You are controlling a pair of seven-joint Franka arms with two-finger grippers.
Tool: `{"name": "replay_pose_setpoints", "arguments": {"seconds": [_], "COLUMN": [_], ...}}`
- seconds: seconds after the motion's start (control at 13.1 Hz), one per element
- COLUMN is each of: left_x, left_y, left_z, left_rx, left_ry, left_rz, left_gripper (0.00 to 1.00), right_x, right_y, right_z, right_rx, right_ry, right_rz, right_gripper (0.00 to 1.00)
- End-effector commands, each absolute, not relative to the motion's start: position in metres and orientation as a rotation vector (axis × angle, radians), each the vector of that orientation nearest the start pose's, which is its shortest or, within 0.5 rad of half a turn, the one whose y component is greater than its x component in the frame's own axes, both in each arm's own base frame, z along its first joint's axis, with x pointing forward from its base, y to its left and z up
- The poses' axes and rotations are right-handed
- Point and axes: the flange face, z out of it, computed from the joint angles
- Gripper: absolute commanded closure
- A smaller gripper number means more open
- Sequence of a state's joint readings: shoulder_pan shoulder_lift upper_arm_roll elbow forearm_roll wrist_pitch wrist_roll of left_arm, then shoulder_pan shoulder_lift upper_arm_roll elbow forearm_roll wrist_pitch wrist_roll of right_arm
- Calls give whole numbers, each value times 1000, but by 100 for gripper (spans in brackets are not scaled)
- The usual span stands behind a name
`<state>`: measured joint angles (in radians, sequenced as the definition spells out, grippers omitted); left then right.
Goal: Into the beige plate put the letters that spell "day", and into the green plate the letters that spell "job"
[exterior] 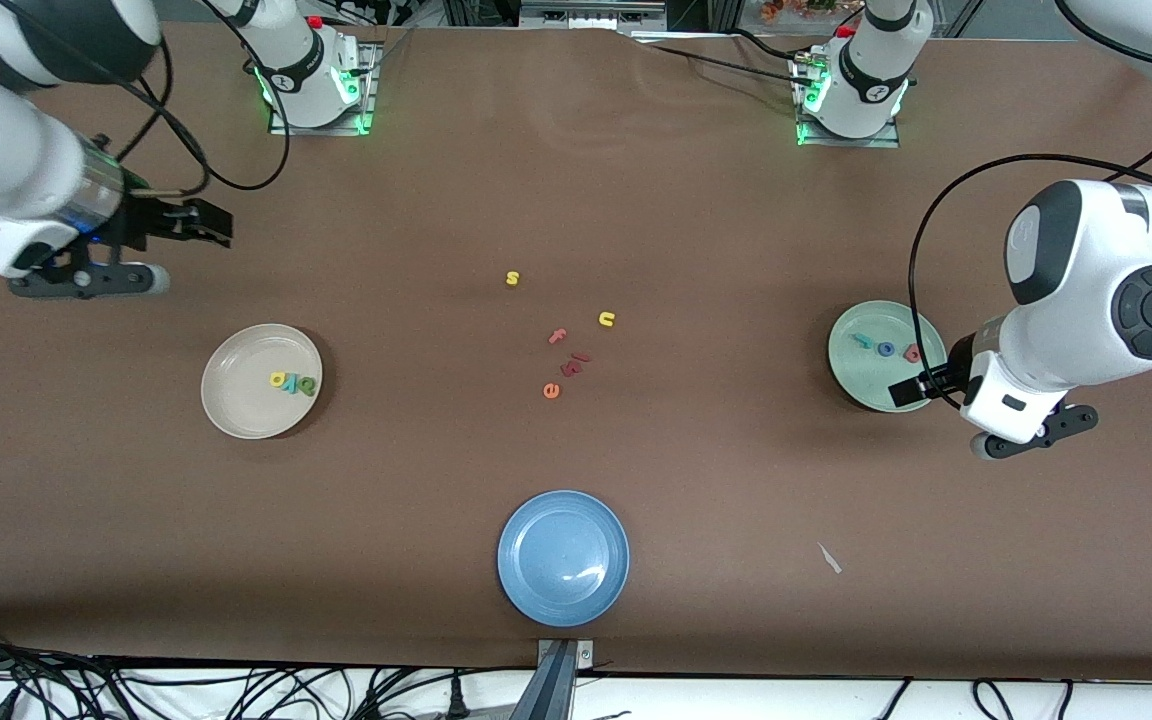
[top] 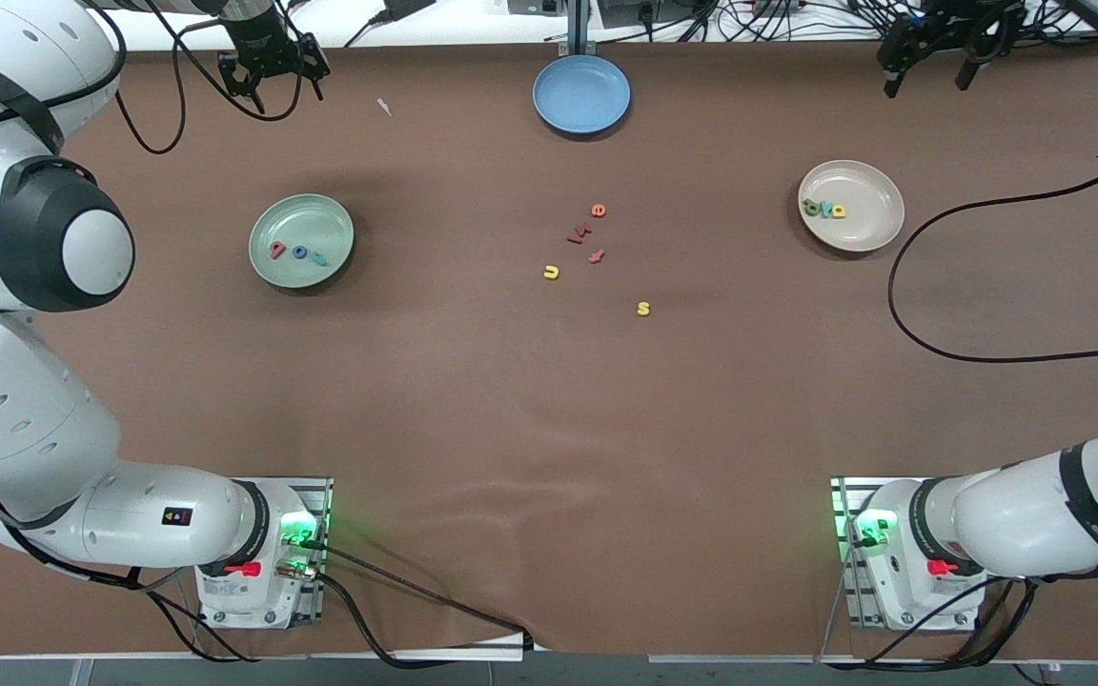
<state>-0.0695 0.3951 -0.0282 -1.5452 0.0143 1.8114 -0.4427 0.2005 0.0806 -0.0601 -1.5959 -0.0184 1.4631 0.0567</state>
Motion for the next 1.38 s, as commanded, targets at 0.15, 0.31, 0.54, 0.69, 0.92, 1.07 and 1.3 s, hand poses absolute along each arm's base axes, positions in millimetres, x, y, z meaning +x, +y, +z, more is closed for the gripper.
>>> {"name": "replay_pose_setpoints", "arguments": {"seconds": [0.15,0.31,0.54,0.69,0.92,1.07,1.3], "left_x": [649,655,666,667,670,671,671], "left_y": [-54,-56,-34,-33,-30,-23,-18], "left_z": [424,442,470,475,498,510,513], "left_rx": [-3067,-3102,-3275,-3298,-3211,-3208,-3141], "left_ry": [-184,-35,-4,64,197,200,217], "left_rz": [192,142,61,42,-36,-69,-59], "left_gripper": [0,0,0,0,0,0,0], "right_x": [547,547,548,553,553,553,554], "right_y": [61,51,48,47,46,46,46], "right_z": [579,583,581,581,583,583,582], "right_rx": [-3154,-3153,-3115,-3114,-3115,-3115,-3115], "right_ry": [-167,-135,-99,-104,-106,-108,-108], "right_rz": [282,268,275,277,274,272,277], "right_gripper": [0,0,0,0,0,0,0]}}
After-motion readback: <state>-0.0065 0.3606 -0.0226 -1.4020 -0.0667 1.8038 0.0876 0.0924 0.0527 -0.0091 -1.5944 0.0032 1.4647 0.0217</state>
